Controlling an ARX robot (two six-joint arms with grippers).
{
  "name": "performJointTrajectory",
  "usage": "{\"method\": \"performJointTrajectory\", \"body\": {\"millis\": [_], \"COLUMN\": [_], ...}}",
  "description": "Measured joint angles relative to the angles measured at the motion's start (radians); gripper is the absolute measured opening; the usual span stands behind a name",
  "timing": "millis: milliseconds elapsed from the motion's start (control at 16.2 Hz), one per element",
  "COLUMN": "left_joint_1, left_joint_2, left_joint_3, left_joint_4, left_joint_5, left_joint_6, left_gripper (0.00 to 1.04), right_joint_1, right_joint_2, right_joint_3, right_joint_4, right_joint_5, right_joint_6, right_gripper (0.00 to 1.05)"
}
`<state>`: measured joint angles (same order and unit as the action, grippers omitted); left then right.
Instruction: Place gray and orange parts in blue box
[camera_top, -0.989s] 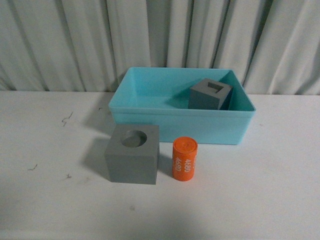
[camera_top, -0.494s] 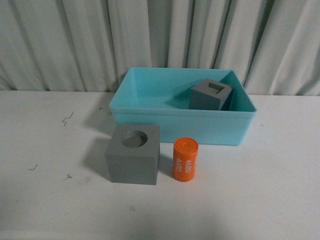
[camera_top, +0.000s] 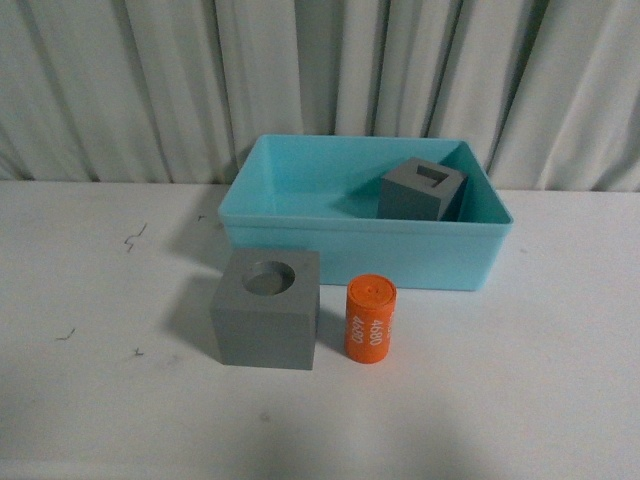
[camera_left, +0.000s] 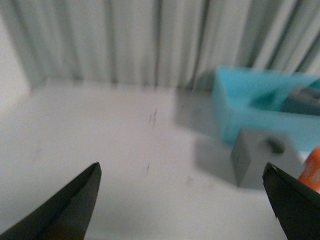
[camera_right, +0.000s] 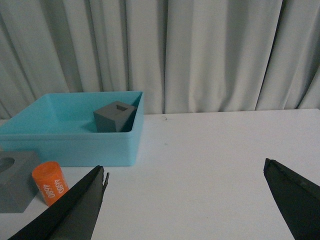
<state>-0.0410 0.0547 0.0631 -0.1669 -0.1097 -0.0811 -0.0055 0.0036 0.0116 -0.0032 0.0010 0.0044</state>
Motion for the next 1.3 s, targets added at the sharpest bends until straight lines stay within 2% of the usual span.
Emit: {"method": "performJointTrajectory", "body": {"millis": [62,124,185,309,618,927,1298], "left_joint_1": [-0.082,-0.084,-0.066,-0.057,-0.055,-0.063,-0.134], "left_joint_2": [0.222,0.398,0.511,0.734,1.109,1.375,1.581], "left_joint_3": [0.114,0.184,0.219,0.290,0.432,0.601,0.728], "left_joint_4": [-0.179,-0.196,-0.128,0.045,0.308,0.447,0.562], "left_joint_5": [-0.191,-0.317,-0.391,-0.392,-0.331,-0.286,-0.195], "left_joint_6": [-0.161,-0.311,-0.463,-0.562,-0.513,-0.433,-0.300], "left_gripper": [0.98,0.98,0.98,0.98,0.98,0.98,0.98], "right_joint_1": [0.000,0.000,0.000,0.001,0.001,0.001,0.001], "right_joint_2": [0.000,0.000,0.000,0.000,0.000,0.000,0.000], "right_joint_3": [0.000,0.000,0.000,0.000,0.000,0.000,0.000], "right_joint_4": [-0.001,0.000,0.000,0.000,0.000,0.000,0.000], "right_joint_5": [0.002,-0.002,0.000,-0.001,0.000,0.000,-0.001], "right_joint_6": [0.000,-0.002,-0.002,-0.002,-0.002,-0.002,-0.002], "right_gripper": [0.98,0.98,0.98,0.98,0.98,0.98,0.98]}}
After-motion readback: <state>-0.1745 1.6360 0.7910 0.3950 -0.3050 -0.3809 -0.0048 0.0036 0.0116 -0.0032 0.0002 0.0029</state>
